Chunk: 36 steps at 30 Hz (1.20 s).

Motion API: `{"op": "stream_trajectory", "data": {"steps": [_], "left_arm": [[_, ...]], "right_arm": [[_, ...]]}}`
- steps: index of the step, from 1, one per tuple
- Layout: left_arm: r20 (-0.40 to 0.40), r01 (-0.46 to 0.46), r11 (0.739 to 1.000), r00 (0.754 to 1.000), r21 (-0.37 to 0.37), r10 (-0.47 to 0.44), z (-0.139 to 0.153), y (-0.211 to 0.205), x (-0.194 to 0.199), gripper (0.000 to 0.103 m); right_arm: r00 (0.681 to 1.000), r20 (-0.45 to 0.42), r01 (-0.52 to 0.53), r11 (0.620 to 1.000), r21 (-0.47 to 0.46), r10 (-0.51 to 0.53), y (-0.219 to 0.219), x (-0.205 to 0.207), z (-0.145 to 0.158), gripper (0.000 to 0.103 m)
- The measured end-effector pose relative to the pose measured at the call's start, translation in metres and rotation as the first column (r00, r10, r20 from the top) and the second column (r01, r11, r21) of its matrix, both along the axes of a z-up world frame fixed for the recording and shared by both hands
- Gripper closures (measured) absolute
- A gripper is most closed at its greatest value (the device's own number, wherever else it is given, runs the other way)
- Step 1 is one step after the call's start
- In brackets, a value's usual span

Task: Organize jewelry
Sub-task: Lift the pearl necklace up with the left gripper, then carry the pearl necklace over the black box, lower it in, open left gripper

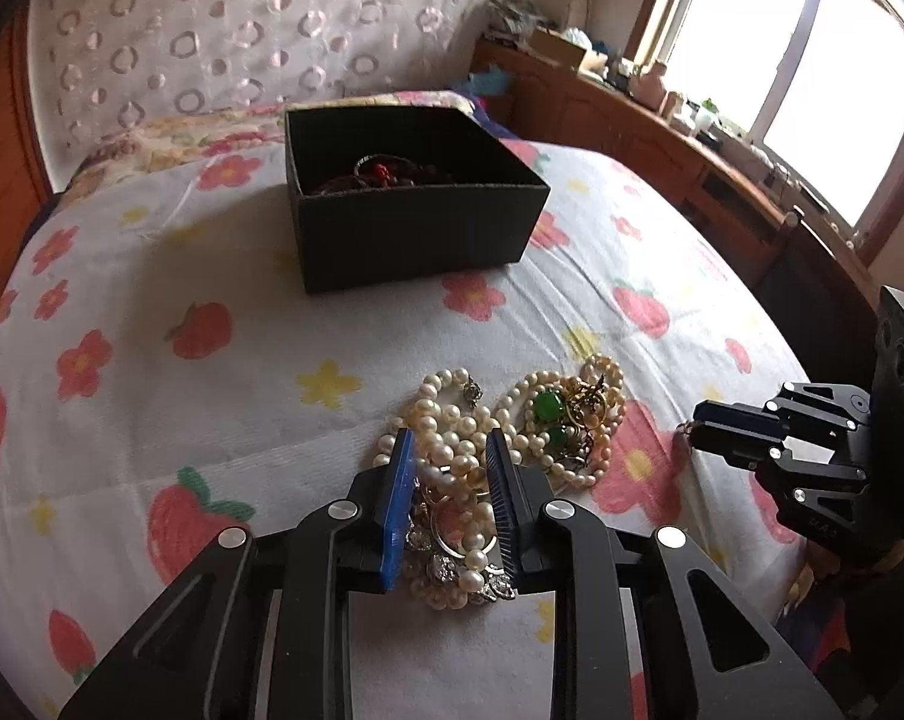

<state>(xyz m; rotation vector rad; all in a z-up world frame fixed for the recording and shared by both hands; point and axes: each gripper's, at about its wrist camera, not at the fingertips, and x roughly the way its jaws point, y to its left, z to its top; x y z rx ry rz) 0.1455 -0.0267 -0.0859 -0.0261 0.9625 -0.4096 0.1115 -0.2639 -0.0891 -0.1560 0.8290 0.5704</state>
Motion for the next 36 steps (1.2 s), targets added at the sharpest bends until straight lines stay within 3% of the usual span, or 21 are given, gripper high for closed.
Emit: {"op": "stream_trajectory", "data": {"steps": [4,10,16,23,36], "left_arm": [[-0.004,0.034,0.999,0.999,0.006,-0.034,0.005,-0.004,-0.001,0.096],[0.043,0.029,1.0,0.999,0.005,-0.03,0.017,-0.002,-0.011,0.097],[0.149,0.023,0.999,0.989,-0.023,-0.019,0.061,-0.002,-0.023,0.097],[0.281,0.016,0.999,0.96,-0.05,-0.002,0.12,0.0,-0.03,0.097],[0.427,0.021,0.998,0.904,-0.058,0.005,0.197,-0.006,-0.017,0.097]], "right_arm": [[1.0,0.0,-0.005,1.0,-0.002,0.005,0.001,-0.001,-0.001,0.089],[1.0,0.0,-0.007,1.0,-0.002,0.007,0.002,0.0,-0.001,0.089],[1.0,0.001,-0.006,1.0,-0.004,0.006,0.002,-0.001,-0.001,0.089],[1.0,0.023,-0.014,1.0,-0.027,0.014,0.006,-0.002,0.004,0.089],[0.988,0.148,-0.035,0.999,0.006,0.034,0.012,0.014,0.073,0.089]]}}
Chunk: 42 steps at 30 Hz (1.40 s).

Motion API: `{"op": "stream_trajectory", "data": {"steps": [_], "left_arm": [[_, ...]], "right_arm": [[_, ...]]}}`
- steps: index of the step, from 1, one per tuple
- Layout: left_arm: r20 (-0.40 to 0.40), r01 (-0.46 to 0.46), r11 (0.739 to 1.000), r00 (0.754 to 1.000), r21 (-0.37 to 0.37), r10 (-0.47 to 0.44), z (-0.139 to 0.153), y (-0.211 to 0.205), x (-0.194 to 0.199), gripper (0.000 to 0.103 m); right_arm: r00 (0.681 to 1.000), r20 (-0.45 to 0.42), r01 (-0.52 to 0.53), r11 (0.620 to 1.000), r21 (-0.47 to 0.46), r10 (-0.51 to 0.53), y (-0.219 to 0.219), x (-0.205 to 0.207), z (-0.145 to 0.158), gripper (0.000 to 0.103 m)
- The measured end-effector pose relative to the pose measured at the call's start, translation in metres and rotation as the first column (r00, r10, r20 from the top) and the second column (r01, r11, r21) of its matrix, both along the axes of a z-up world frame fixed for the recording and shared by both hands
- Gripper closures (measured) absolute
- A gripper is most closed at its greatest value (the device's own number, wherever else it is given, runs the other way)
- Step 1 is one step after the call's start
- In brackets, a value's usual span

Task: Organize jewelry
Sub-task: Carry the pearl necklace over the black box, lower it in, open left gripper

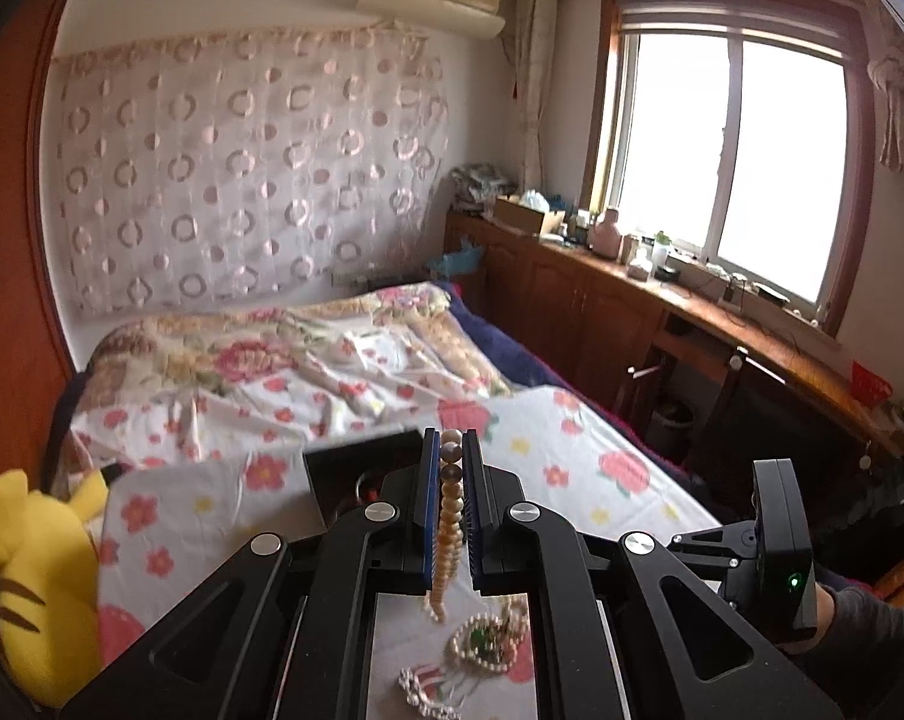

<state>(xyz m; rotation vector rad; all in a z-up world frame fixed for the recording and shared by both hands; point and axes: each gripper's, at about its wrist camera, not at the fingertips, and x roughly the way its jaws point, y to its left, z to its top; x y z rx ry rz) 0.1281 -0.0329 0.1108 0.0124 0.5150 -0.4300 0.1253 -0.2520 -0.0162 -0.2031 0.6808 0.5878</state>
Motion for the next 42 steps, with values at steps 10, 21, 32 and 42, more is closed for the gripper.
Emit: {"op": "stream_trajectory", "data": {"steps": [10,21,32,42], "left_arm": [[0.02,-0.01,1.0,1.0,0.004,0.009,0.018,-0.009,0.049,0.097],[0.036,-0.035,0.999,0.999,0.002,0.035,0.028,-0.005,0.098,0.097],[-0.171,-0.067,0.997,0.983,0.031,0.072,-0.079,0.018,0.159,0.097],[-0.231,-0.069,0.996,0.97,0.05,0.078,-0.129,0.028,0.161,0.096]], "right_arm": [[0.996,0.08,-0.028,1.0,0.004,0.028,0.013,0.037,0.043,0.089],[0.996,0.076,-0.056,0.997,0.057,0.052,0.02,0.084,0.051,0.089],[0.998,-0.021,-0.051,0.998,0.045,0.052,0.044,0.136,0.01,0.089],[0.998,-0.06,-0.029,0.999,0.019,0.03,0.059,0.147,-0.015,0.087]]}}
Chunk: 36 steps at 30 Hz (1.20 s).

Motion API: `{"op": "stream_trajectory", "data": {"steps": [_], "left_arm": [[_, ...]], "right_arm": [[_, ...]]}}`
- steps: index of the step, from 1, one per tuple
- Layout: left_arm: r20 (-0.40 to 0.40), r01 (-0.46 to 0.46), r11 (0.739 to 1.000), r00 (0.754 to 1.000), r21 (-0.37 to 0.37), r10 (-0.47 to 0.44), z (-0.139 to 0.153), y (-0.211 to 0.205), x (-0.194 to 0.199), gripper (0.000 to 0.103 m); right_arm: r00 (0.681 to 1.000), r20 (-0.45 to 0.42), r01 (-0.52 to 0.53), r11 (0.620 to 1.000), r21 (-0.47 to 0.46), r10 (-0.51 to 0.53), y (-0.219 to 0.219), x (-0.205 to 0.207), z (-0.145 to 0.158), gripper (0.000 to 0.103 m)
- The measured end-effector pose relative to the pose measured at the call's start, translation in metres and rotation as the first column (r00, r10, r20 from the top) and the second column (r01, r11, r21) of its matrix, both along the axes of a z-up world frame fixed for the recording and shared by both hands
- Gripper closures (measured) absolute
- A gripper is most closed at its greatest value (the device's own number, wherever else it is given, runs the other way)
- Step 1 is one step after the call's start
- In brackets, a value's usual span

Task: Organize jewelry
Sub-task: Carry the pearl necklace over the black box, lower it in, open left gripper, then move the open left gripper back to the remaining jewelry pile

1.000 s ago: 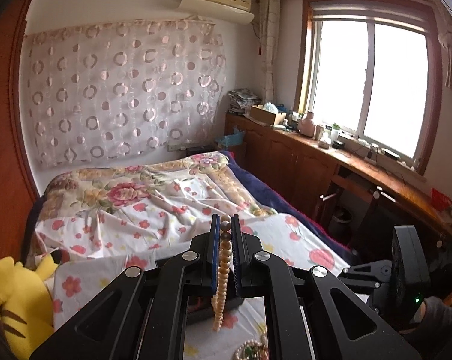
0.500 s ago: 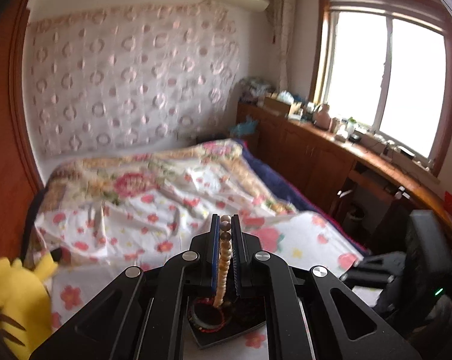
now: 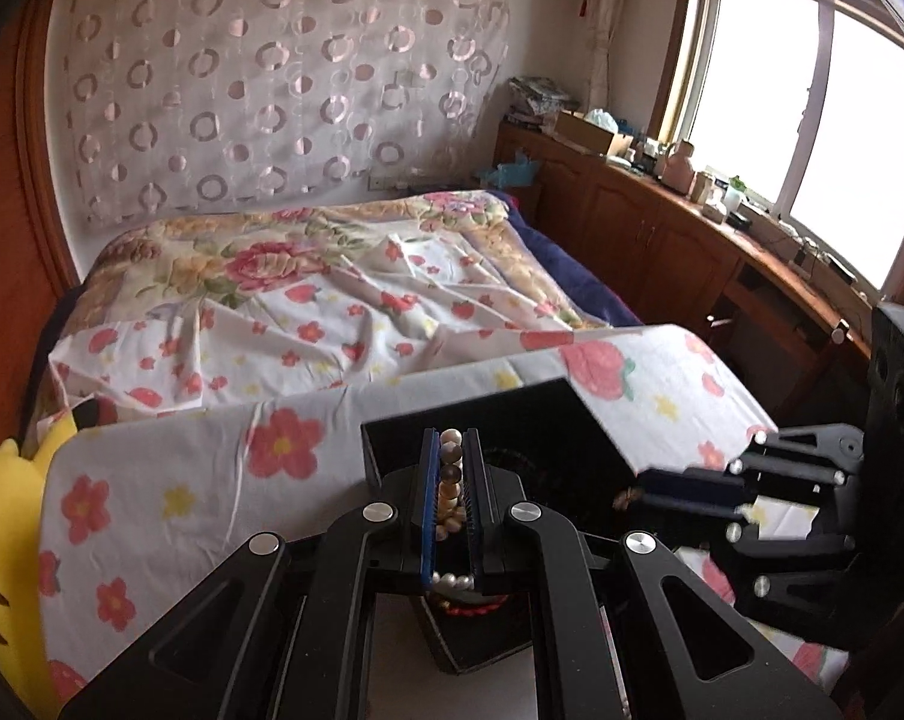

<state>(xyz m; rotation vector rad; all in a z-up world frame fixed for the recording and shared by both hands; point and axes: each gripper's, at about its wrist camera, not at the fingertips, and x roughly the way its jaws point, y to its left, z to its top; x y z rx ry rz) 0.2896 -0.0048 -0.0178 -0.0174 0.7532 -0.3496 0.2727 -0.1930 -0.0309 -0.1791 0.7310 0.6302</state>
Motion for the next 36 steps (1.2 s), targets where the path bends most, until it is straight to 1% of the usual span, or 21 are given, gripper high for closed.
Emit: {"op": "stream_trajectory", "data": {"steps": [1,3,5,6,8,9,10,11,13,15,17,20,23,25,30,36], "left_arm": [[0.004,0.0,1.0,1.0,-0.002,0.0,-0.001,0.001,-0.002,0.096],[0.012,-0.007,1.0,1.0,0.001,0.007,-0.003,0.002,-0.005,0.089],[0.019,-0.017,1.0,1.0,0.01,0.017,-0.004,0.002,-0.01,0.079],[0.018,-0.021,1.0,1.0,0.007,0.021,-0.006,0.004,-0.012,0.077],[0.018,-0.028,1.0,0.999,-0.007,0.028,-0.006,0.008,-0.019,0.072],[0.022,-0.031,0.999,0.999,-0.013,0.032,-0.006,0.01,-0.024,0.07],[0.026,-0.034,0.999,0.999,-0.019,0.035,-0.005,0.011,-0.029,0.063],[0.036,-0.037,0.999,0.999,-0.029,0.038,-0.004,0.014,-0.039,0.059],[0.047,-0.042,0.999,0.998,-0.035,0.044,-0.003,0.016,-0.052,0.055],[0.073,-0.064,0.998,0.995,-0.023,0.065,-0.003,0.02,-0.073,0.051],[0.087,-0.08,0.996,0.993,-0.028,0.082,-0.005,0.026,-0.09,0.044],[0.087,-0.094,0.995,0.991,-0.044,0.097,-0.01,0.035,-0.116,0.04],[0.089,-0.108,0.993,0.99,-0.041,0.112,-0.015,0.041,-0.139,0.034],[0.093,-0.118,0.992,0.988,-0.037,0.121,-0.018,0.044,-0.15,0.032],[0.071,-0.126,0.991,0.989,-0.054,0.13,-0.031,0.049,-0.175,0.031],[0.042,-0.13,0.99,0.99,-0.061,0.133,-0.047,0.051,-0.195,0.031]], "right_arm": [[1.0,-0.003,0.009,1.0,0.002,-0.009,-0.001,0.001,0.0,0.087],[1.0,0.0,0.014,1.0,0.0,-0.014,-0.002,0.003,0.001,0.087],[1.0,0.003,0.02,1.0,-0.002,-0.02,-0.004,0.002,0.003,0.085],[1.0,0.004,0.026,1.0,0.0,-0.026,-0.005,0.003,0.004,0.083],[0.999,0.009,0.036,0.999,0.005,-0.036,-0.009,0.001,0.007,0.083],[0.999,0.012,0.042,0.999,0.011,-0.042,-0.012,-0.003,0.009,0.083],[0.999,0.013,0.045,0.999,0.015,-0.045,-0.014,-0.006,0.01,0.083],[0.999,0.011,0.049,0.999,0.022,-0.049,-0.017,-0.012,0.011,0.083],[0.999,0.009,0.051,0.998,0.023,-0.051,-0.02,-0.024,0.01,0.083],[0.999,0.005,0.046,0.999,0.016,-0.046,-0.021,-0.038,0.008,0.083],[0.999,-0.004,0.04,0.999,0.01,-0.04,-0.022,-0.053,0.003,0.083],[0.999,-0.025,0.019,1.0,-0.01,-0.019,-0.02,-0.075,-0.007,0.083],[0.999,-0.042,-0.002,1.0,-0.029,0.001,-0.017,-0.092,-0.017,0.083],[0.998,-0.056,-0.013,0.999,-0.032,0.011,-0.014,-0.101,-0.023,0.083],[0.996,-0.085,-0.028,0.998,-0.054,0.023,-0.006,-0.114,-0.038,0.083],[0.994,-0.111,-0.016,0.997,-0.08,0.007,-0.004,-0.117,-0.049,0.083]]}}
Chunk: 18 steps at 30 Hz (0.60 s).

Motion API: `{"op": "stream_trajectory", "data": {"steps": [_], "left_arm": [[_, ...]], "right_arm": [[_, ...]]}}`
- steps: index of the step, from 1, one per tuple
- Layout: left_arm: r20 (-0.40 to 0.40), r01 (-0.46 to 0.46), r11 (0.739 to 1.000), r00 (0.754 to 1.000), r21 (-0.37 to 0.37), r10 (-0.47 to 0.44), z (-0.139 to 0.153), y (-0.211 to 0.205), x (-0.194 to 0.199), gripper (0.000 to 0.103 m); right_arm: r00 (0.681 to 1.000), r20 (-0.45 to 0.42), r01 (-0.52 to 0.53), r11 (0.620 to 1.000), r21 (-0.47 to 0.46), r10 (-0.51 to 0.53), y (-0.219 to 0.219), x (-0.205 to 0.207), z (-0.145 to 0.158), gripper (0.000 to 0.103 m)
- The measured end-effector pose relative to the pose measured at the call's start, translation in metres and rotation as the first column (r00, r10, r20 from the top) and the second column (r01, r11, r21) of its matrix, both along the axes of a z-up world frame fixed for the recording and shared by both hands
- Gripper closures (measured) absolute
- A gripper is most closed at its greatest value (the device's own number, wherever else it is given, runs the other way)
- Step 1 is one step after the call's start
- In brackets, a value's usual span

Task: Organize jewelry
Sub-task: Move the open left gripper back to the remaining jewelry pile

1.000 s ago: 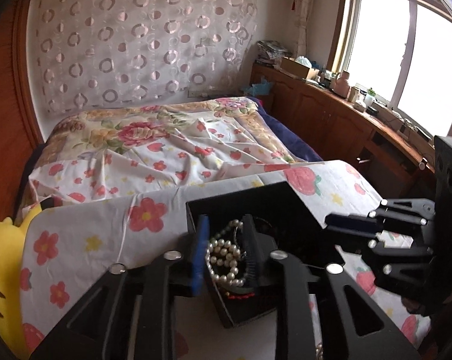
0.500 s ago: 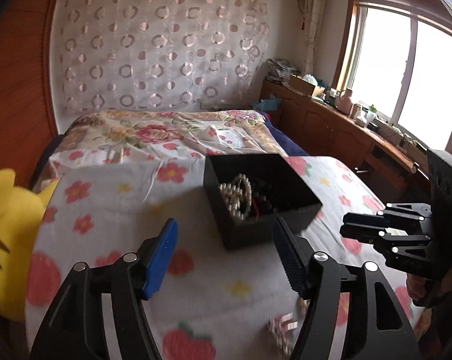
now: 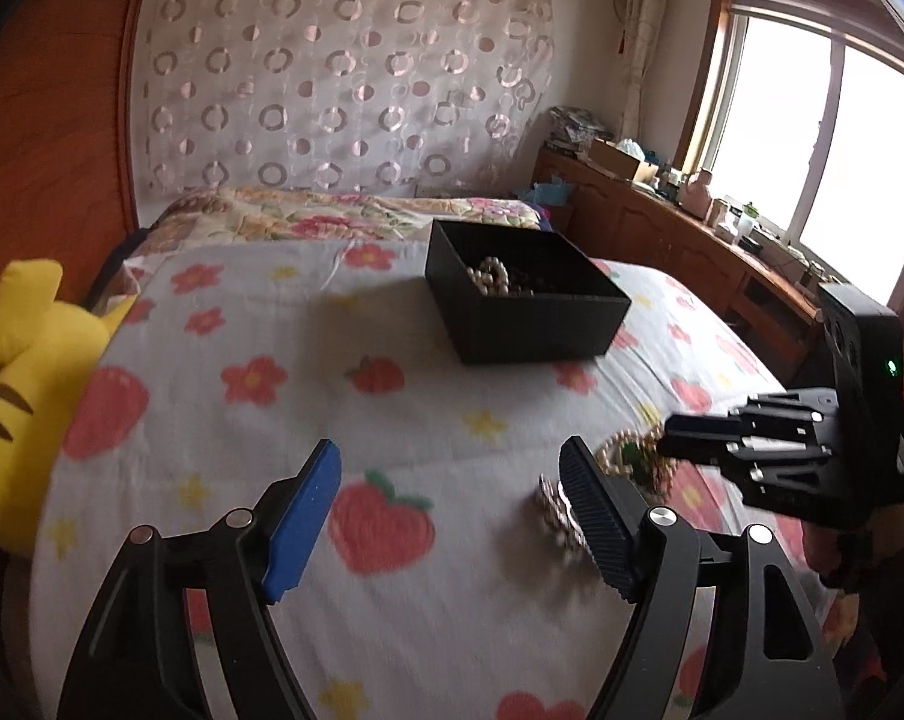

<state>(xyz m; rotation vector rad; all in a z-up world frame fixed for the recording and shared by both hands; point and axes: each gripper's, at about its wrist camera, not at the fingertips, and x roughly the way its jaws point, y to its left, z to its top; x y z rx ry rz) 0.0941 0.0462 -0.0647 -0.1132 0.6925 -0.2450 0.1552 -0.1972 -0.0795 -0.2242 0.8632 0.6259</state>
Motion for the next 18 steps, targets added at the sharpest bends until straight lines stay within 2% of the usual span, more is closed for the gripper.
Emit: {"op": "stream_trajectory", "data": {"steps": [5,7,9,12,18], "left_arm": [[-0.005,0.002,1.0,1.0,-0.007,-0.002,-0.003,-0.002,-0.009,0.031],[-0.003,0.008,1.0,1.0,-0.008,-0.008,-0.003,-0.003,-0.01,0.031],[-0.003,0.013,1.0,1.0,-0.004,-0.013,-0.004,-0.006,-0.011,0.031],[-0.009,0.026,1.0,1.0,-0.001,-0.026,-0.006,-0.012,-0.011,0.031],[-0.023,0.044,0.999,0.999,0.011,-0.044,-0.012,-0.022,-0.011,0.031]], "right_arm": [[1.0,-0.026,0.002,1.0,-0.014,-0.003,0.001,0.003,-0.005,0.083],[1.0,-0.025,-0.003,1.0,-0.006,0.003,0.0,0.004,-0.005,0.086],[1.0,-0.013,-0.012,1.0,0.012,0.012,0.0,0.003,0.0,0.103],[1.0,0.022,-0.007,0.998,0.057,0.005,-0.008,-0.003,0.014,0.102],[0.999,0.04,-0.004,0.998,0.058,0.002,-0.012,-0.005,0.023,0.102]]}}
